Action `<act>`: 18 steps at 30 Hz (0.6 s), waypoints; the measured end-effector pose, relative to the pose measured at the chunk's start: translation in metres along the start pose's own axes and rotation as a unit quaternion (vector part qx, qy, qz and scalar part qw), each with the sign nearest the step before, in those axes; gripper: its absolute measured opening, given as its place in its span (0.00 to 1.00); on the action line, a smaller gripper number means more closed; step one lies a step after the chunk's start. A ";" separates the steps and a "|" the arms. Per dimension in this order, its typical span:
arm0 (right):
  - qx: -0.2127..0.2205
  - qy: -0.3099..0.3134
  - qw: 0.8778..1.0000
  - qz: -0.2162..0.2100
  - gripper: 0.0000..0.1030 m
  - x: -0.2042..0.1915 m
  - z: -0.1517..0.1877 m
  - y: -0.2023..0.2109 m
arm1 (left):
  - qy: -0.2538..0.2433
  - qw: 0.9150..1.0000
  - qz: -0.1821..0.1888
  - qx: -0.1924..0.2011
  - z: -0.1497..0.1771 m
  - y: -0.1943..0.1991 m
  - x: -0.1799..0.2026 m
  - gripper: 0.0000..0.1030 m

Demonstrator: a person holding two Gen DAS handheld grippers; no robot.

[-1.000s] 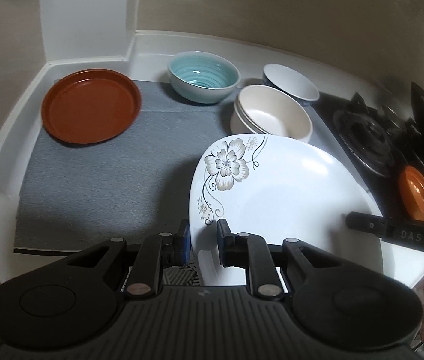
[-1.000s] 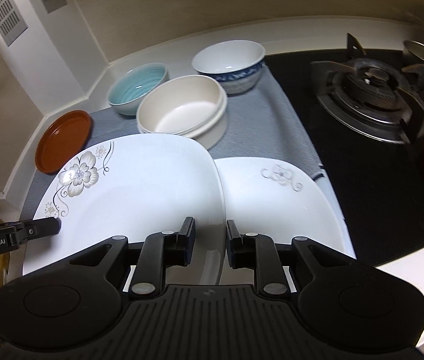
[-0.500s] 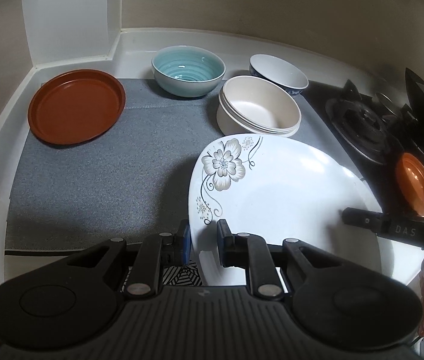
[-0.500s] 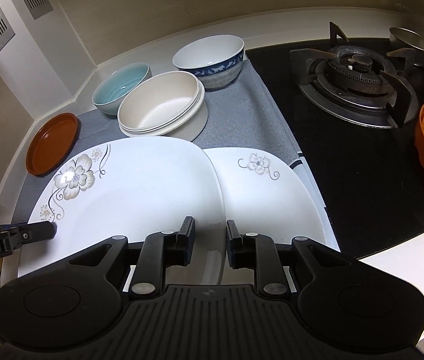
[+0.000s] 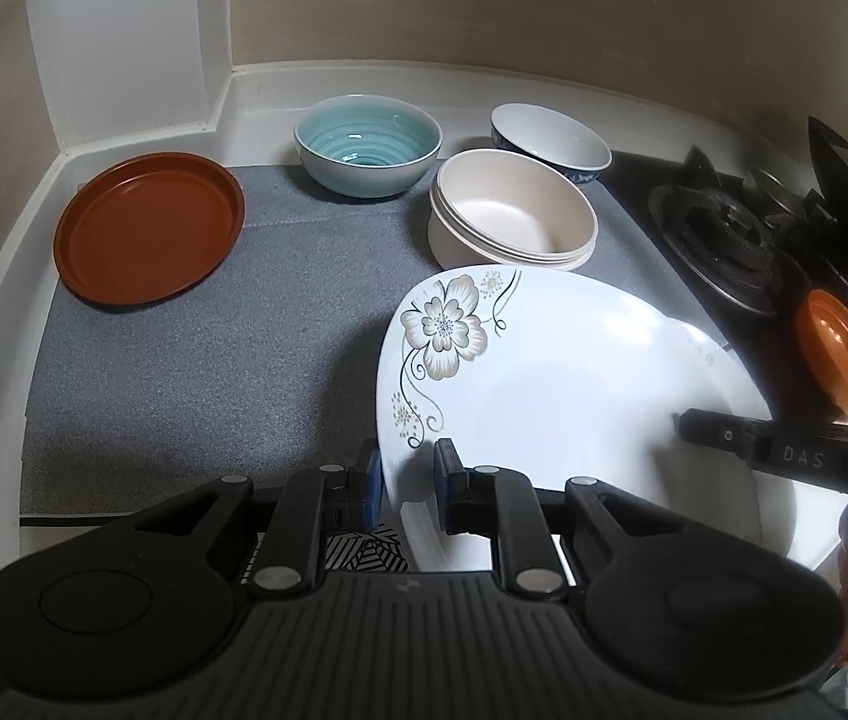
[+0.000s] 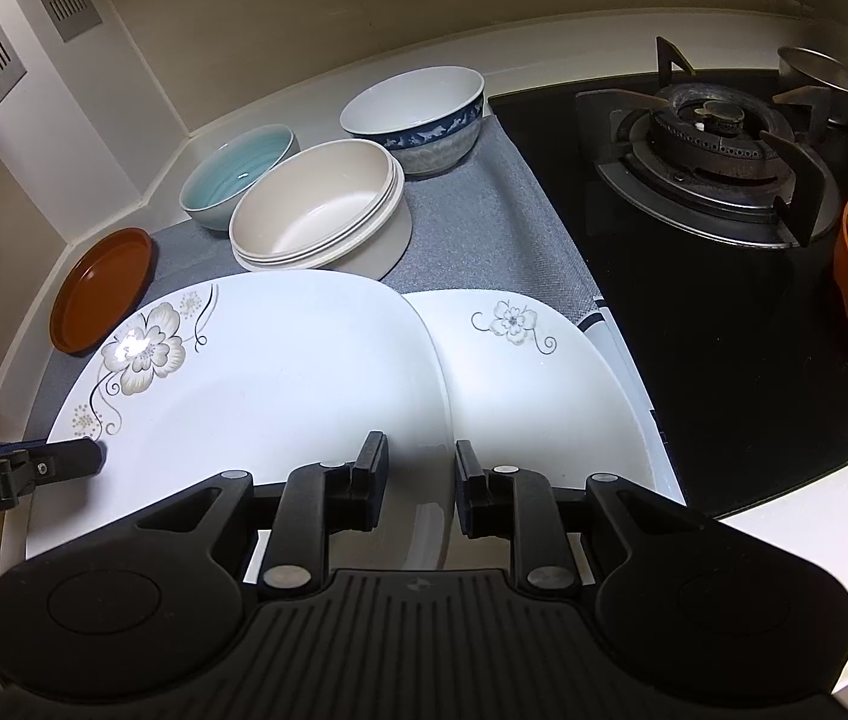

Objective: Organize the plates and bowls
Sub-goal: 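Lower the flower plate onto the other white plate and open the left gripper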

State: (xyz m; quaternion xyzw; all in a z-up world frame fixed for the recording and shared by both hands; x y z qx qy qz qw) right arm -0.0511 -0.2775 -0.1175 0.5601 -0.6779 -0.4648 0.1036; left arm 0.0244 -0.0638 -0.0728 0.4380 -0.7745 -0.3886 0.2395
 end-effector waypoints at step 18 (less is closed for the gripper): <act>-0.010 -0.011 1.000 0.017 0.26 0.010 0.008 -0.007 | -0.050 0.999 -0.005 0.004 -0.004 0.003 0.019 0.18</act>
Point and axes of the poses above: each gripper's, at about its wrist camera, not at the fingertips, and y roughly against the way its jaws point, x to its right, z to its underside, the point moved 3 cm from there along -y, roughly the way its jaws point, and after that the axes turned 4 degrees about -y, right-handed, at the moved point
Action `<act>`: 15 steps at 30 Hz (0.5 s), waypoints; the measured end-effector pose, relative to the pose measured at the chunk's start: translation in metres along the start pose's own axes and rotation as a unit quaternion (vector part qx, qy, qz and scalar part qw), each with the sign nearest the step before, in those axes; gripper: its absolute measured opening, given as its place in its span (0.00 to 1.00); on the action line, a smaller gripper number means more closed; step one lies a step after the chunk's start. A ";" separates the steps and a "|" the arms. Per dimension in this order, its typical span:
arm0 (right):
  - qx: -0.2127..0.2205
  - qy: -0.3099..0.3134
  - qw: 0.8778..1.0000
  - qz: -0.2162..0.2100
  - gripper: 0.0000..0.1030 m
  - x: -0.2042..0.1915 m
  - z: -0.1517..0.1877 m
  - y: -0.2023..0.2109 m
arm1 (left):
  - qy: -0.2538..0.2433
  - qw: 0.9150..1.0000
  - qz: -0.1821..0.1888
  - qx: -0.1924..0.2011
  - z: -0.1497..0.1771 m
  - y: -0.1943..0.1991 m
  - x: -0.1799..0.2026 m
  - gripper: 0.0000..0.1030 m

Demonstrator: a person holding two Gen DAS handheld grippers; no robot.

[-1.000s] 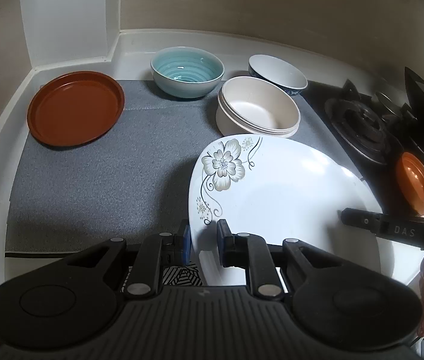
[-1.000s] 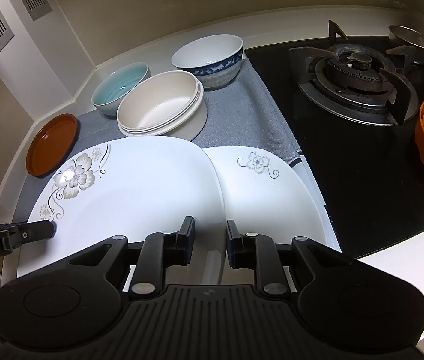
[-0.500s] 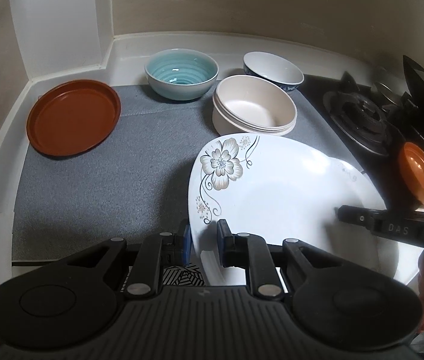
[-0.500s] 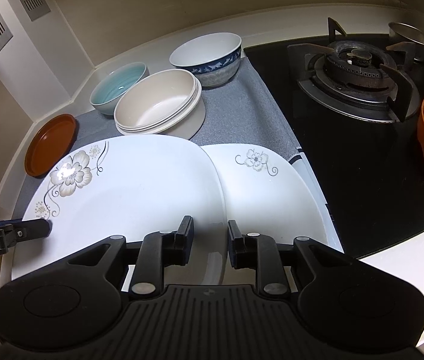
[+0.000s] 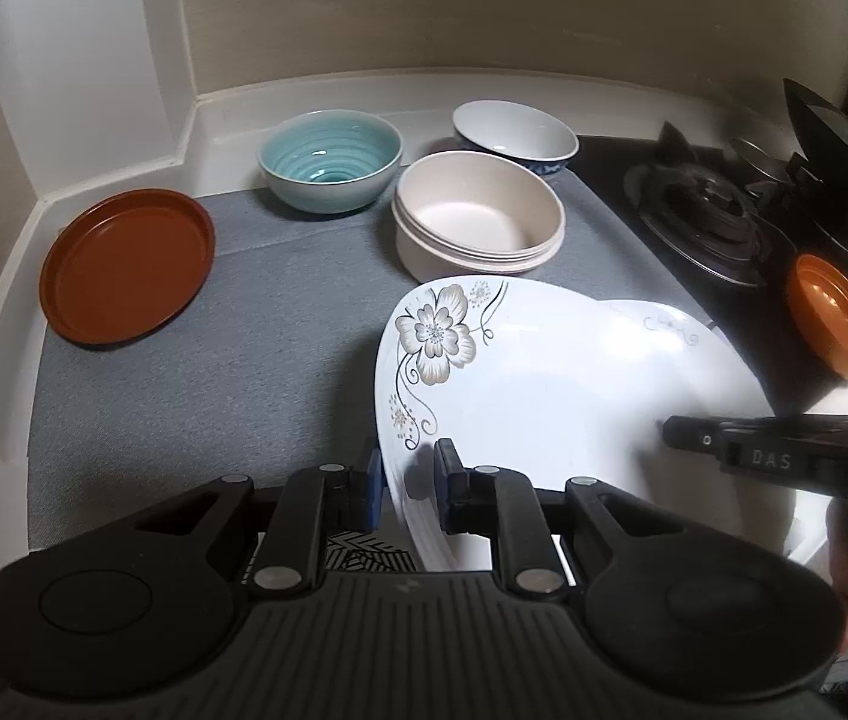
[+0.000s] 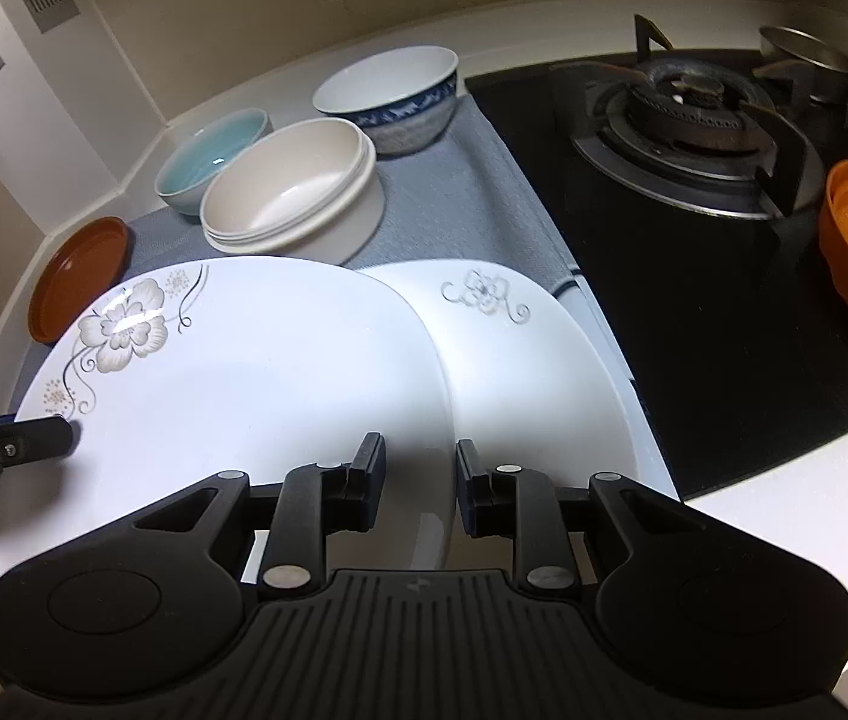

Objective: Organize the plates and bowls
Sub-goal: 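Lower the flower plate onto the other white plate and open the left gripper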

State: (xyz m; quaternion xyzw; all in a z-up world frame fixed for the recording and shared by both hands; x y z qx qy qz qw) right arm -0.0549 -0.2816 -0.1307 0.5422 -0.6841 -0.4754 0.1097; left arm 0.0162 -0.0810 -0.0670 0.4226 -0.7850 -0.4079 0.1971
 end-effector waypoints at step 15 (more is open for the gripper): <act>0.007 0.067 0.997 0.039 0.27 -0.002 -0.003 0.004 | -0.015 1.000 0.014 -0.012 0.005 -0.009 0.010 0.19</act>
Point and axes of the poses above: each gripper's, at about its wrist camera, not at the fingertips, and y roughly against the way its jaws point, x to its right, z to its underside, the point moved 3 cm from there along -y, roughly the way its jaws point, and after that the axes turned 4 degrees about -y, right-handed, at the moved point
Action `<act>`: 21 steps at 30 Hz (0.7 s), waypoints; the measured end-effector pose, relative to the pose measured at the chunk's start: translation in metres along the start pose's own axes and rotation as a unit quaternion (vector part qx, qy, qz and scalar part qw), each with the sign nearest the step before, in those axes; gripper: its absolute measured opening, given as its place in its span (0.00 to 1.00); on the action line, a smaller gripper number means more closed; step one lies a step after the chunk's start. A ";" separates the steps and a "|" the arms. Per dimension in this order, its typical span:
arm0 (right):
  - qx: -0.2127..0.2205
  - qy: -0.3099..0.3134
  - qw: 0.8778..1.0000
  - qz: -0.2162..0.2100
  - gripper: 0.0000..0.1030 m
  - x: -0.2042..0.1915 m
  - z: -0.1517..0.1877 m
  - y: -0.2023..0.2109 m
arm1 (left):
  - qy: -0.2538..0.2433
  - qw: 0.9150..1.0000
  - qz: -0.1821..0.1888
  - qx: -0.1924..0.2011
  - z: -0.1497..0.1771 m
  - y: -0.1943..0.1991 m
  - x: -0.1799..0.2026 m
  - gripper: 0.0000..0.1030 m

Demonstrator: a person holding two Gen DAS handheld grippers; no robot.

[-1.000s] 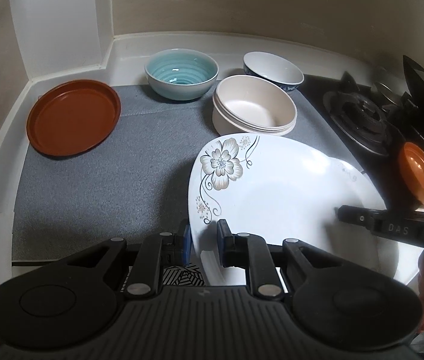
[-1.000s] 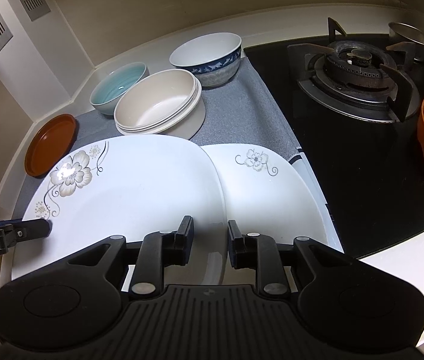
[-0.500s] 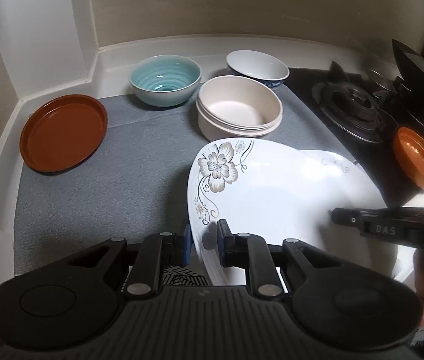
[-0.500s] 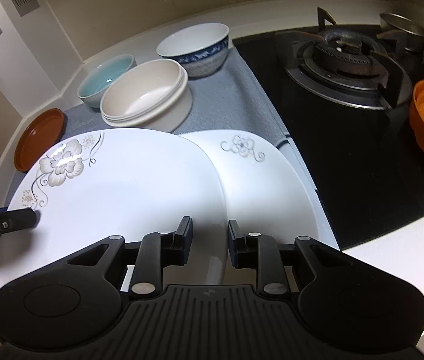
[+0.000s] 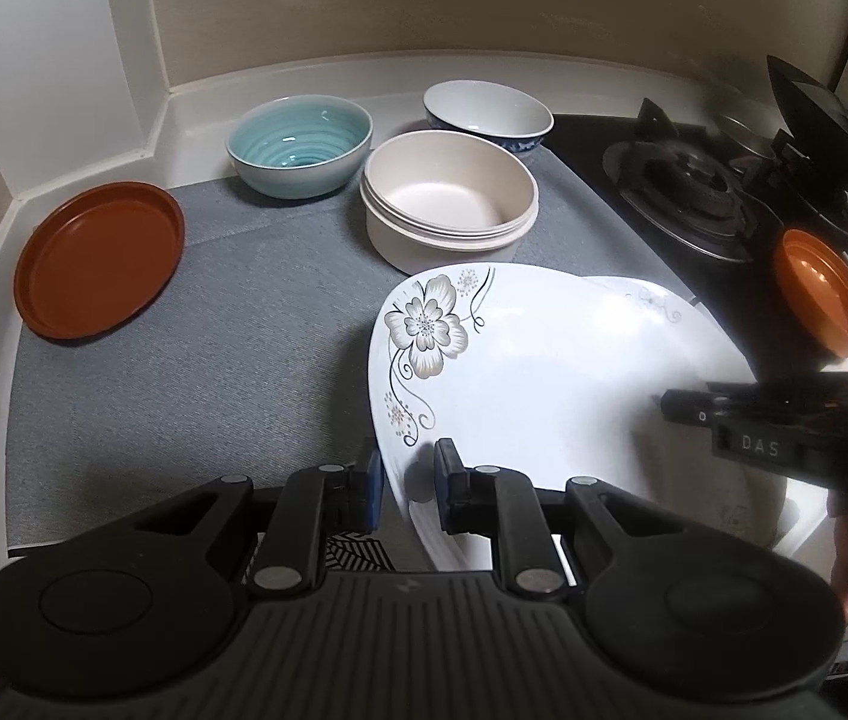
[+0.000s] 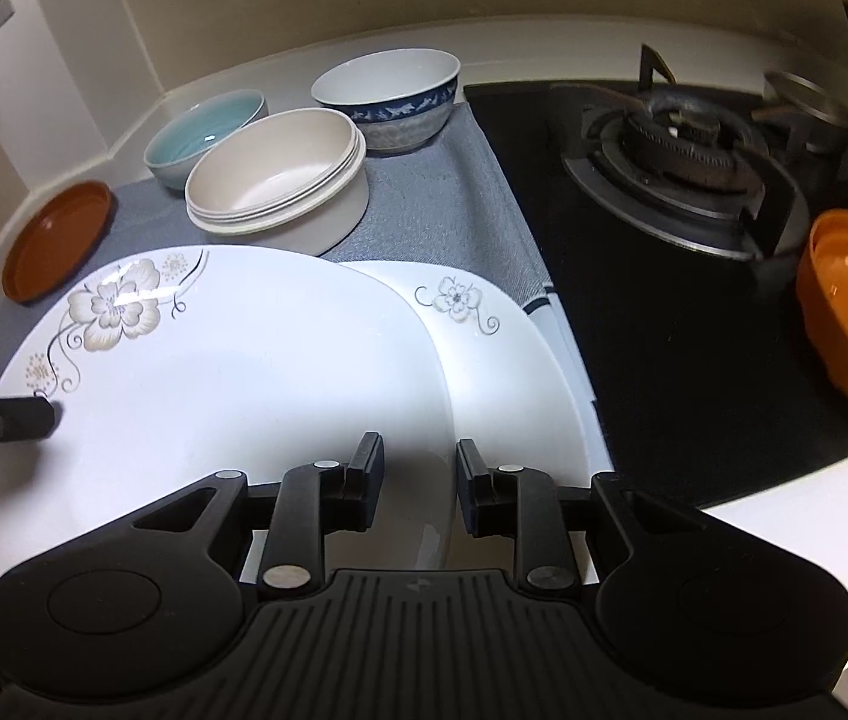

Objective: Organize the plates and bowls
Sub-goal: 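Lower the flower plate onto the other white plate and open the left gripper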

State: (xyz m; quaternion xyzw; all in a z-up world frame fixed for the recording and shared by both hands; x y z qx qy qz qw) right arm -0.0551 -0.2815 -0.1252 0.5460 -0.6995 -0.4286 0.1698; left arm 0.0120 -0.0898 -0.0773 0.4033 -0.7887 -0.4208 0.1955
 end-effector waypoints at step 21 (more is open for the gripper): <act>0.007 0.100 0.993 0.063 0.22 0.001 -0.003 0.009 | -0.008 1.000 0.027 -0.014 0.006 -0.013 0.011 0.16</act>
Point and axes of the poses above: each gripper's, at about its wrist camera, not at the fingertips, and y roughly against the way its jaws point, x to its right, z to its underside, the point moved 3 cm from there along -y, roughly the way its jaws point, and after that the axes turned 4 degrees about -y, right-handed, at the moved point
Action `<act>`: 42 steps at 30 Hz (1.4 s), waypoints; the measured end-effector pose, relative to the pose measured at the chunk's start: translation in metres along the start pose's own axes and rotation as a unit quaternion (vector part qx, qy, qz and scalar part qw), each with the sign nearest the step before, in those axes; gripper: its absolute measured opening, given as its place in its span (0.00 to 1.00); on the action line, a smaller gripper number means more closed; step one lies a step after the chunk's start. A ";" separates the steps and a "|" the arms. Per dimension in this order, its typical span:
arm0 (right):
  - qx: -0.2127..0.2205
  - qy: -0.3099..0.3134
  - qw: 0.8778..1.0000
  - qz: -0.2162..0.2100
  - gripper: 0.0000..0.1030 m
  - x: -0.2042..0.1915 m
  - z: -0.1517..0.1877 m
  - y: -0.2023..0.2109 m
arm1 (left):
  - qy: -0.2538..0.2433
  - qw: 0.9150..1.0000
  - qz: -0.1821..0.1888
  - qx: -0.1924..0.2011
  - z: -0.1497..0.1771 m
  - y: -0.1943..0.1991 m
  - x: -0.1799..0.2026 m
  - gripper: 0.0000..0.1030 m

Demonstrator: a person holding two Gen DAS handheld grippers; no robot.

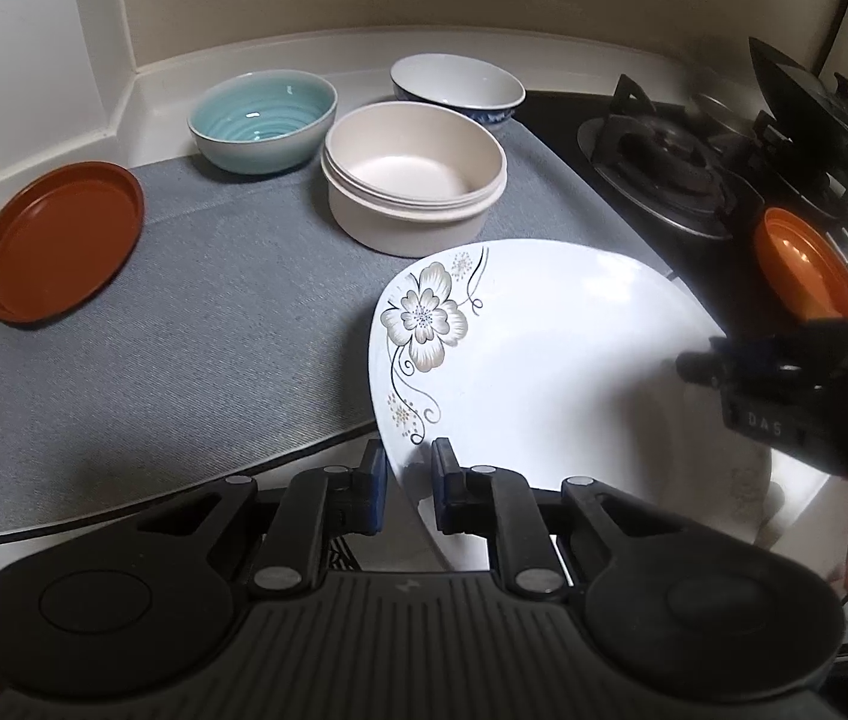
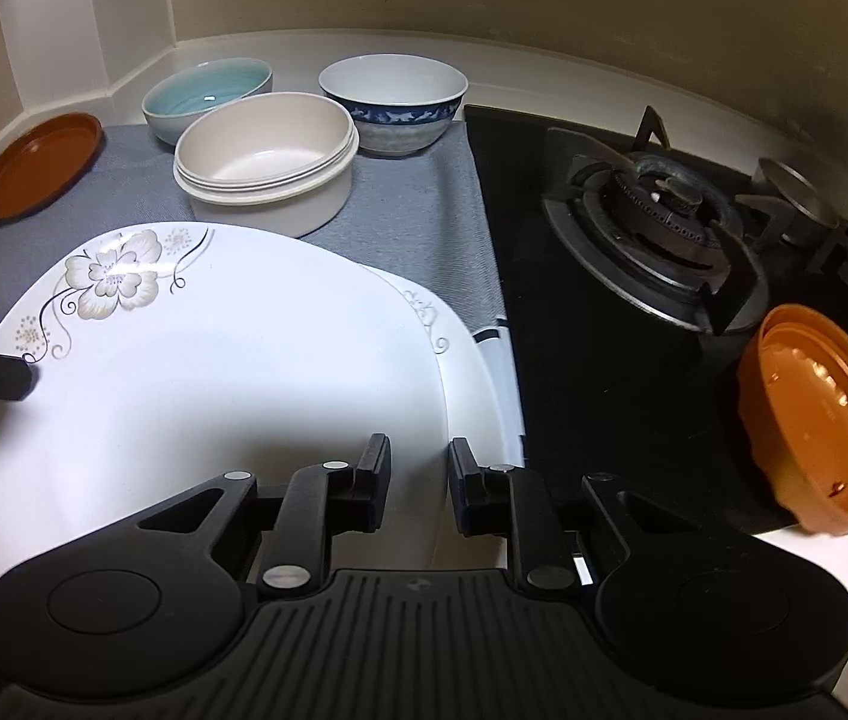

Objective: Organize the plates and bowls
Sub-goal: 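Lower the flower plate onto the other white plate and open the left gripper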

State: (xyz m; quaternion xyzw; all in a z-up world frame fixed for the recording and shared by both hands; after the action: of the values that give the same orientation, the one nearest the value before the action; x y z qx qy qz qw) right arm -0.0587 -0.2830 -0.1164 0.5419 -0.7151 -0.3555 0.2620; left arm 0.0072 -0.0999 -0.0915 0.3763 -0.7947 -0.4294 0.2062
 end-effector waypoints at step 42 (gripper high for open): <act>-0.020 -0.005 1.000 -0.010 0.23 -0.021 -0.008 0.000 | 0.188 0.977 0.091 -0.030 -0.001 -0.030 -0.072 0.17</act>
State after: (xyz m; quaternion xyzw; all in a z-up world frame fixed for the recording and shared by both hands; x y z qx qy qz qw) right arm -0.0467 -0.2651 -0.1117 0.5419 -0.7039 -0.3748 0.2655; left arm 0.0656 -0.0549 -0.1165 0.3701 -0.7591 -0.3544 0.4015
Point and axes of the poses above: each gripper's, at about its wrist camera, not at the fingertips, and y roughly against the way its jaws point, x to its right, z to its underside, the point moved 3 cm from there along -y, roughly the way its jaws point, and after that the axes turned 4 degrees about -y, right-handed, at the moved point
